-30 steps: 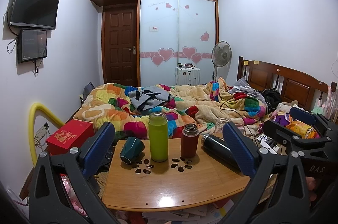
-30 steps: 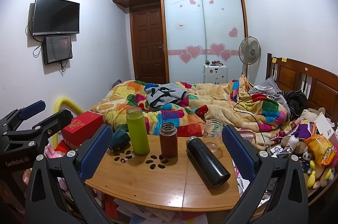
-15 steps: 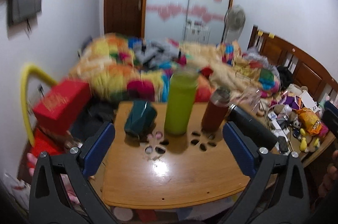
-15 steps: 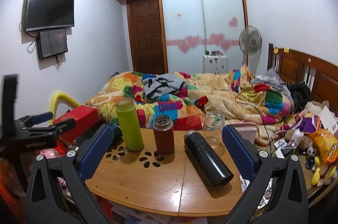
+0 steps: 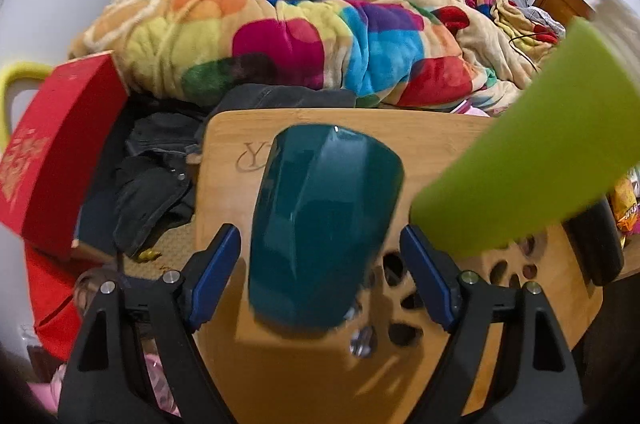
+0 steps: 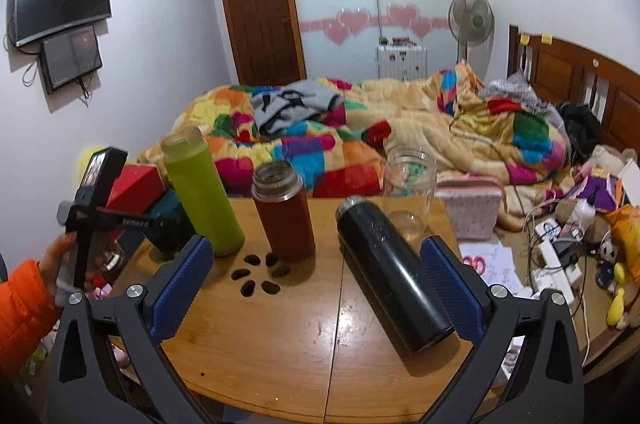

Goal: Flip cup upside down
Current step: 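Move the left tool down and grasp the teal hexagonal cup's body, then lift the teal cup with the left tool and swing it toward the right tool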

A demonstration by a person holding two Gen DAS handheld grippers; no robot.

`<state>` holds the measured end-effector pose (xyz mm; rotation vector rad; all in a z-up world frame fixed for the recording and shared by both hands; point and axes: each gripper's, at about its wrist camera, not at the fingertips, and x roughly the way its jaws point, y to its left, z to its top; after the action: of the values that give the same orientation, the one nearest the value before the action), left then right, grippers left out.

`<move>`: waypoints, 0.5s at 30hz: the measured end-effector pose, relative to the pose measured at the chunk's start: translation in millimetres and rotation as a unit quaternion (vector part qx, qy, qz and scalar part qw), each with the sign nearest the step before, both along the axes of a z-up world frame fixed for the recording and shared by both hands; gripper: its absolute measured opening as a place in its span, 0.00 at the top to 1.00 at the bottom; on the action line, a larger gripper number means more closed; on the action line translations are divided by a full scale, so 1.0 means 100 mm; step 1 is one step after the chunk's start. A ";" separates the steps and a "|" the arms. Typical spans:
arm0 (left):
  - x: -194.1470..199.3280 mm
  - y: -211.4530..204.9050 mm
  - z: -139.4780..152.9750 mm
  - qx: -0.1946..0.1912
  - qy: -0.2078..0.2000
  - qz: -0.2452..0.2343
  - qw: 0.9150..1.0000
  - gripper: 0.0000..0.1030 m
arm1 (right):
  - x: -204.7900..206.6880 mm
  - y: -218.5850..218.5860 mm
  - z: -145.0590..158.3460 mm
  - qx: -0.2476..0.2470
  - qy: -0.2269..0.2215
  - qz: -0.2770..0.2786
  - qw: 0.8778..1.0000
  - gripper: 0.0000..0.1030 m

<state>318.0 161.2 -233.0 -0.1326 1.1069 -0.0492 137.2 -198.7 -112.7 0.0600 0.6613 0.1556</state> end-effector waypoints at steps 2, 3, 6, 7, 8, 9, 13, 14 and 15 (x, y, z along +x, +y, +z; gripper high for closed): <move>0.08 0.00 -0.06 -0.007 0.006 -0.006 1.000 0.27 | 0.06 0.00 -0.11 -0.002 0.012 -0.001 1.000 0.00; 0.10 0.00 -0.06 -0.007 0.006 -0.007 1.000 0.27 | 0.08 0.01 -0.14 -0.002 0.017 -0.002 1.000 0.00; 0.12 -0.02 -0.07 -0.002 -0.008 -0.005 1.000 0.28 | 0.13 0.02 -0.23 -0.002 0.031 0.000 1.000 0.00; 0.10 -0.03 -0.07 0.000 -0.012 -0.004 1.000 0.28 | 0.15 0.02 -0.26 -0.001 0.035 0.003 0.999 0.00; 0.07 -0.03 -0.08 0.001 -0.015 -0.003 1.000 0.28 | 0.17 0.03 -0.29 0.001 0.040 0.008 0.999 0.00; 0.04 -0.04 -0.07 0.001 -0.016 -0.001 1.000 0.28 | 0.18 0.04 -0.30 0.001 0.043 0.011 0.999 0.00; -0.15 -0.06 -0.05 0.002 -0.015 0.003 1.000 0.28 | 0.18 0.12 -0.33 -0.006 0.048 0.020 0.999 0.00; -0.22 -0.08 -0.04 0.004 -0.015 0.002 1.000 0.28 | 0.18 0.14 -0.33 -0.007 0.048 0.023 0.999 0.00; -0.30 -0.10 -0.04 0.006 -0.015 -0.001 1.000 0.28 | 0.17 0.15 -0.33 -0.007 0.048 0.025 0.998 0.00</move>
<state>288.3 151.3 -237.4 -0.1197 1.0779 -0.0453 154.0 -183.3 -145.2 0.0375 0.7604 0.1978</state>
